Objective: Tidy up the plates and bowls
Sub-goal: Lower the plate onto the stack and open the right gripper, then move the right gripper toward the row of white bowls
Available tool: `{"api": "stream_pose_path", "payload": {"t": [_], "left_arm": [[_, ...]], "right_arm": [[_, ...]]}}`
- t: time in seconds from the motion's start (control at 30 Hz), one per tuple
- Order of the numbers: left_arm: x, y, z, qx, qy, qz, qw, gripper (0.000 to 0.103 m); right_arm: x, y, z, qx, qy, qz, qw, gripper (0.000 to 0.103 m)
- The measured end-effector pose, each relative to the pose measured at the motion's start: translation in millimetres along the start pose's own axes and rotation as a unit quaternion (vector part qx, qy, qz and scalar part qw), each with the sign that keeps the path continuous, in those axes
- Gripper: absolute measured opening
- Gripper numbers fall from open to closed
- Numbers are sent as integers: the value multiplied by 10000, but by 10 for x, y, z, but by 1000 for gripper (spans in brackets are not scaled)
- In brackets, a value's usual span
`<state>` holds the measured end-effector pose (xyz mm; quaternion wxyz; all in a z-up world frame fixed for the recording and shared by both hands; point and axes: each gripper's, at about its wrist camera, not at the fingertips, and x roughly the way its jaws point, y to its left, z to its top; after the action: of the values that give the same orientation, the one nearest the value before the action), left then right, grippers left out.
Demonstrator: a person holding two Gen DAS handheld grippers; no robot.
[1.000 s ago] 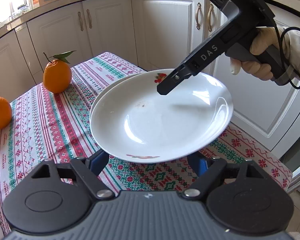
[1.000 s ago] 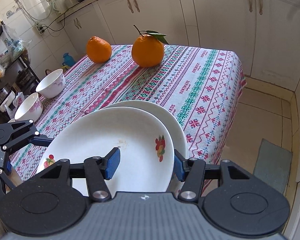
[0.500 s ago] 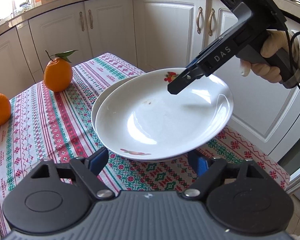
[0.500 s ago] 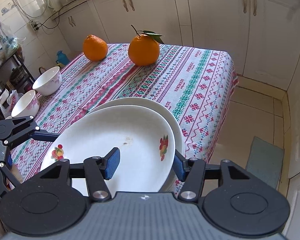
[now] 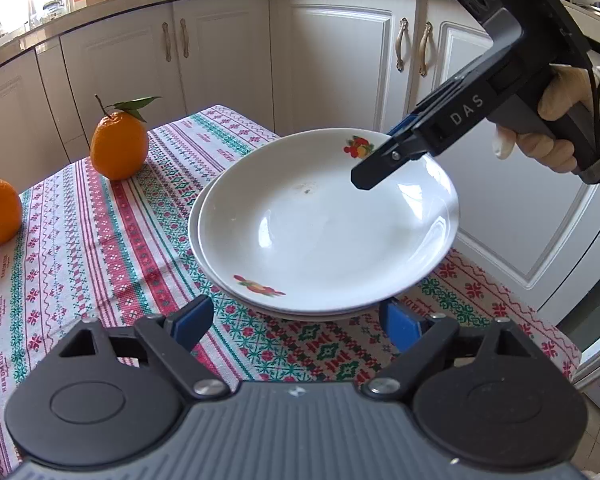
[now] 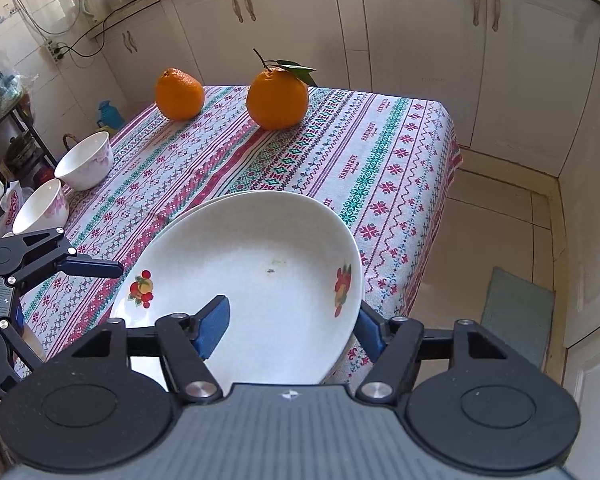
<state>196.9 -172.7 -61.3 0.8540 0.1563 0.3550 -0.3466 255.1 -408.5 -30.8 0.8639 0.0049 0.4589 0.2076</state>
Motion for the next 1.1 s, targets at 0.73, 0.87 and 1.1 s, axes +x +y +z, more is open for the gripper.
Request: {"api": "stream_pose_path", "payload": {"t": [0.73, 0.87, 1.1], "left_arm": [[-669, 142, -85, -140, -775, 249, 9966, 97], [-937, 213, -158, -194, -933, 492, 9942, 97], [-1326, 350, -455, -338, -976, 893, 9906, 98]], "right_arm": [[-325, 814, -1, -504, -843, -388, 9944, 103], [-342, 1152, 25, -763, -1014, -405, 9911, 103], [-273, 1765, -39, -1158, -1124, -564, 9853, 103]]}}
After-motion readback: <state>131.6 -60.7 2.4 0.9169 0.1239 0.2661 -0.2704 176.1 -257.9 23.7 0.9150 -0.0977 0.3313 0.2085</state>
